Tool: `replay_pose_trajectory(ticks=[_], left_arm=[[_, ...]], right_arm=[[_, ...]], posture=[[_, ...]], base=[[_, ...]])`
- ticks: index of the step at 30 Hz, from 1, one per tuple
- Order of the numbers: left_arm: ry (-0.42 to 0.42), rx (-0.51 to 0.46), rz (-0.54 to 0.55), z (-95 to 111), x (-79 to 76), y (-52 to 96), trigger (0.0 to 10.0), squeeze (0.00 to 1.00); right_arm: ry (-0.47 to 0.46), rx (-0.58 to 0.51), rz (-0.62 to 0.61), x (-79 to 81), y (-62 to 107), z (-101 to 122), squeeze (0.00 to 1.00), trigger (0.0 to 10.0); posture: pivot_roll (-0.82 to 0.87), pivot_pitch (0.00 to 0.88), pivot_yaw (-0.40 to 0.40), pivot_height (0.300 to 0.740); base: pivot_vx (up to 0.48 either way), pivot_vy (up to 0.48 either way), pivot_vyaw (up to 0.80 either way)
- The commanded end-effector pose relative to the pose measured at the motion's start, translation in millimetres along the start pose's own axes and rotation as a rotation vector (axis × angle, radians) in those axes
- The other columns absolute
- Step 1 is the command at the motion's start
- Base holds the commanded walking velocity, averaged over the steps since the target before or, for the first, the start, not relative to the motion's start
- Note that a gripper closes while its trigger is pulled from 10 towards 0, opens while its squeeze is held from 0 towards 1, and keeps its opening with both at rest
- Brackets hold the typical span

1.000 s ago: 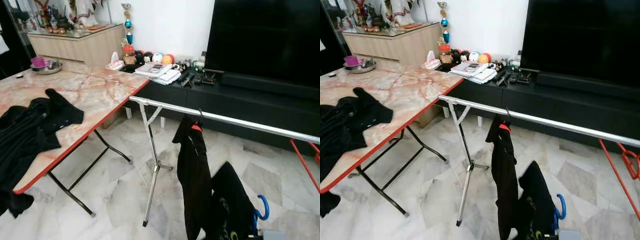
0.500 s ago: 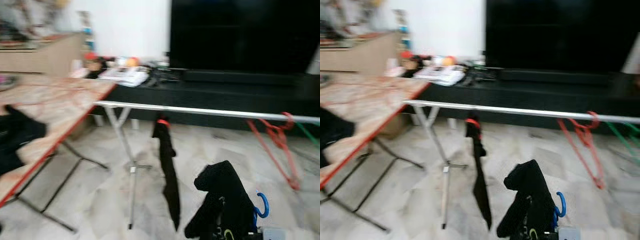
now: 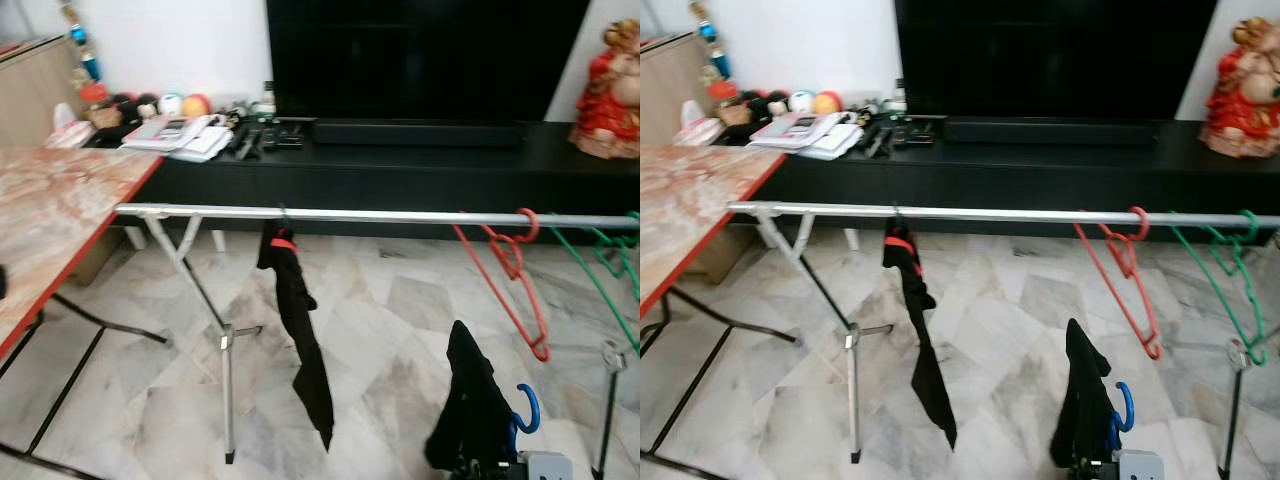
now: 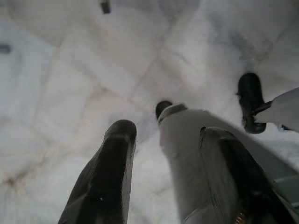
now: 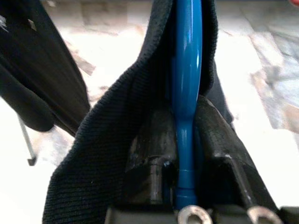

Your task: Hang hanger

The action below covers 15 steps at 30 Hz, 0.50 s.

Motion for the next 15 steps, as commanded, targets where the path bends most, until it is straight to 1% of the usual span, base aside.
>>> replay_pose_trajectory(ticks=[1, 2, 15], left_arm=[[0.006, 0.035, 0.01, -10.4, 2.5, 1.2, 10.0, 0.0], [0.006, 0.036, 0.011, -10.5, 2.5, 1.2, 10.0, 0.0], [0.005, 0.036, 0.009, -10.2, 2.4, 1.2, 10.0, 0.0]], right_arm=[[0.003, -0.02, -0.005, -0.9, 0.2, 3.5, 0.0, 10.0], [0.003, -0.02, -0.004, -0.9, 0.0, 3.5, 0.0, 10.0], [0.007, -0.02, -0.005, -1.1, -0.7, 3.6, 0.0, 10.0]], posture=[[-0.04, 0.008, 0.026, 0.74], [-0.04, 0.008, 0.026, 0.74], [-0.04, 0.008, 0.026, 0.74]], base=[[0.0, 0.0, 0.0], [0.0, 0.0, 0.0], [0.0, 0.292, 0.0]])
Point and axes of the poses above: a point about 5 cm out from each wrist's last joint towards the gripper, its own y axis pointing back from the gripper into the wrist, its own z axis along the axis of the wrist's last joint, x = y × z, the point moved 5 cm from there along -y, pointing out of the wrist towards the gripper, and after that the axes turned 11 degrees about y, right-handed, at the moved point
